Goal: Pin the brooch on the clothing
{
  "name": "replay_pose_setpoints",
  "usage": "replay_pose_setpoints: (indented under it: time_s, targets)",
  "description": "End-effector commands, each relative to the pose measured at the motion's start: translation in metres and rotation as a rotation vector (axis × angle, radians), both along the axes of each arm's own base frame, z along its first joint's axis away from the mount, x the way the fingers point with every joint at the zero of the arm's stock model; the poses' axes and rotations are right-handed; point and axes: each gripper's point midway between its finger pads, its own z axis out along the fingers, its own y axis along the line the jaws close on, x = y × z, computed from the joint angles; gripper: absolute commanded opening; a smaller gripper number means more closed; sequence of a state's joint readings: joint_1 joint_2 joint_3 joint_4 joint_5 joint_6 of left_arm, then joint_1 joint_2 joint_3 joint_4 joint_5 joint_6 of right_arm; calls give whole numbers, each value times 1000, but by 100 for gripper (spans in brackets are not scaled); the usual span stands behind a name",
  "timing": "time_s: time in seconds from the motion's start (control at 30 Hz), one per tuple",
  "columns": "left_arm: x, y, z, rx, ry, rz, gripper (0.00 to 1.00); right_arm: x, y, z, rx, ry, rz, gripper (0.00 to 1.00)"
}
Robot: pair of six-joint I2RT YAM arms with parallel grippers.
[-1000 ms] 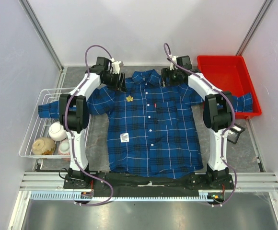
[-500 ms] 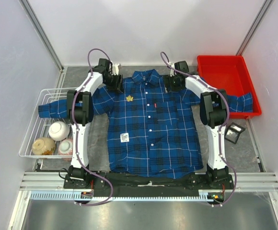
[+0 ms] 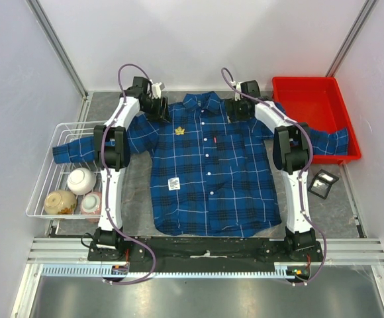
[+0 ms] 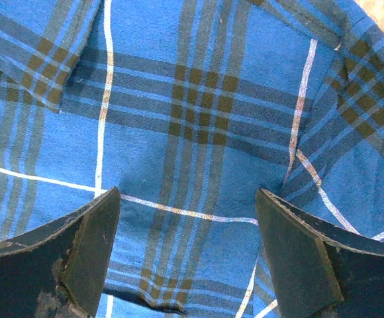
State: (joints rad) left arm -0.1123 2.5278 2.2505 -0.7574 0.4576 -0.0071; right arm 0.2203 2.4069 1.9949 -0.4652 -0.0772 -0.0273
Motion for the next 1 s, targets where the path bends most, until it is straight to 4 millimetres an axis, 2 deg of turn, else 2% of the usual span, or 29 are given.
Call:
replay_pose_setpoints:
  time_s: [0.0,0.03,0.1,0.13,0.17,0.2,0.23,0.27,0.3,0.33,0.37,0.4,0.43,0.47,0.5,0.53,0.57,0.6,0.63,0.67,0.7,0.73,0.77,0.8,0.83,0.87,0.9,0.97]
  targets:
    - [17,-4,37,-44,-125,-54,64,13,7,20,51,-36,47,91]
    - [19,-6,62,-50,-178,-71,65,15,10,39,68,-70,67,92]
    - [17,-11,88,-69,-232,-102,67,13,22,62,124,-101,127,95]
    - [14,-12,117,-71,-293,-131,68,12,26,90,146,-148,149,96]
    - [8,-14,134,-73,-327,-158,70,4,35,100,184,-151,201,96]
    - [-5,-19,139,-99,-326,-207,70,-1,39,114,200,-172,232,96]
    - [-18,-21,146,-98,-353,-278,70,-10,42,148,213,-224,267,97]
    - [-38,-24,187,-105,-434,-331,71,-23,44,149,205,-221,323,97]
    - [-68,-31,173,-160,-379,-400,71,-38,51,161,234,-227,396,97]
    - [-89,-33,181,-161,-422,-482,71,-60,52,185,239,-237,446,97]
    - [-121,-34,204,-175,-451,-536,70,-80,51,179,232,-201,490,97]
    - [-156,-41,187,-213,-387,-591,70,-99,55,182,226,-198,591,97]
    - [-177,-43,183,-204,-408,-666,69,-131,49,188,216,-146,630,95]
    - [-209,-44,177,-221,-351,-710,66,-155,45,170,213,-71,655,93]
    - [-251,-51,173,-243,-336,-780,64,-175,43,163,185,-50,718,91]
    - [-274,-52,166,-229,-358,-862,61,-205,37,168,179,-16,744,86]
    - [-297,-54,160,-224,-352,-912,56,-235,30,141,178,77,759,80]
    - [-337,-56,142,-207,-310,-980,52,-253,26,133,164,106,781,71]
    - [-354,-57,134,-190,-324,-1036,49,-270,18,134,128,93,805,54]
    - [-370,-57,126,-181,-315,-1067,41,-296,11,110,128,163,810,47]
    - [-388,-57,111,-162,-316,-1085,38,-309,11,104,120,176,831,41]
    - [-393,-57,104,-154,-317,-1082,35,-318,9,104,102,160,844,35]
    - [-397,-58,98,-150,-324,-1084,32,-335,8,89,105,207,851,33]
    - [-410,-56,84,-145,-301,-1107,30,-345,14,84,95,220,880,32]
    - [-408,-59,81,-127,-347,-1122,28,-349,18,81,96,221,871,31]
    - [-411,-60,76,-114,-354,-1137,27,-358,17,69,83,252,868,30]
    - [-418,-58,63,-88,-334,-1160,26,-363,22,64,82,263,871,30]
    - [-420,-59,48,-65,-335,-1183,25,-362,25,50,75,279,832,30]
